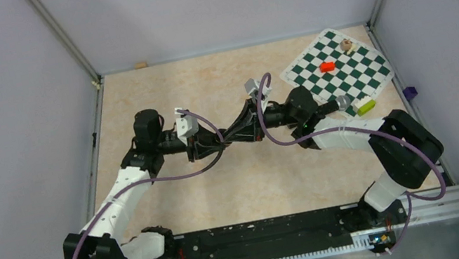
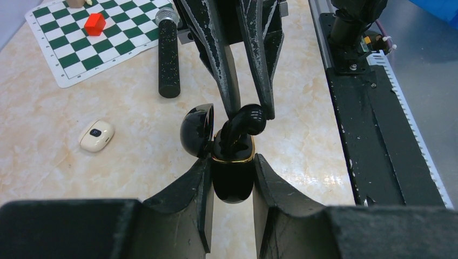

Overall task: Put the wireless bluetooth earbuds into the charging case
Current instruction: Place the earbud in the charging case.

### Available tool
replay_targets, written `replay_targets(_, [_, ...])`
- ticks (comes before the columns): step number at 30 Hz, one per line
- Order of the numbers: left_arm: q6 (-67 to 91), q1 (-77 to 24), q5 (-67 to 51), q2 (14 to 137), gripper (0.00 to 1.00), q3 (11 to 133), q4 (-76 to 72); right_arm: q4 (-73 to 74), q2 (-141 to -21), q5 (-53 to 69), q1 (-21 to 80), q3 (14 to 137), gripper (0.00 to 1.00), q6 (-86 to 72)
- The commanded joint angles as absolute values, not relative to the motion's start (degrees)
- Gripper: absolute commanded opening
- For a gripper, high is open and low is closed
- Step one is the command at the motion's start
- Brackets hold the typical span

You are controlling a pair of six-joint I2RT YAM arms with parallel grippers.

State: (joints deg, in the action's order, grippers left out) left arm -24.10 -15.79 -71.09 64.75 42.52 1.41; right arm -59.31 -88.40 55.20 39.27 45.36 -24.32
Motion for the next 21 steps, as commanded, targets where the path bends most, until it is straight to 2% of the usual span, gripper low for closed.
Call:
replay_targets(1, [-24.58, -16.04, -74.06, 63.37, 0.00, 42.72, -1.36, -62.37, -89.58, 52.78, 39.93, 44.53, 0.10, -27.86])
replay_targets(21, [-21.16, -16.08, -74.15, 63.98, 0.00, 41.60, -5.87, -69.29, -88.69, 45.68, 40.33, 40.63, 0.17, -39.03])
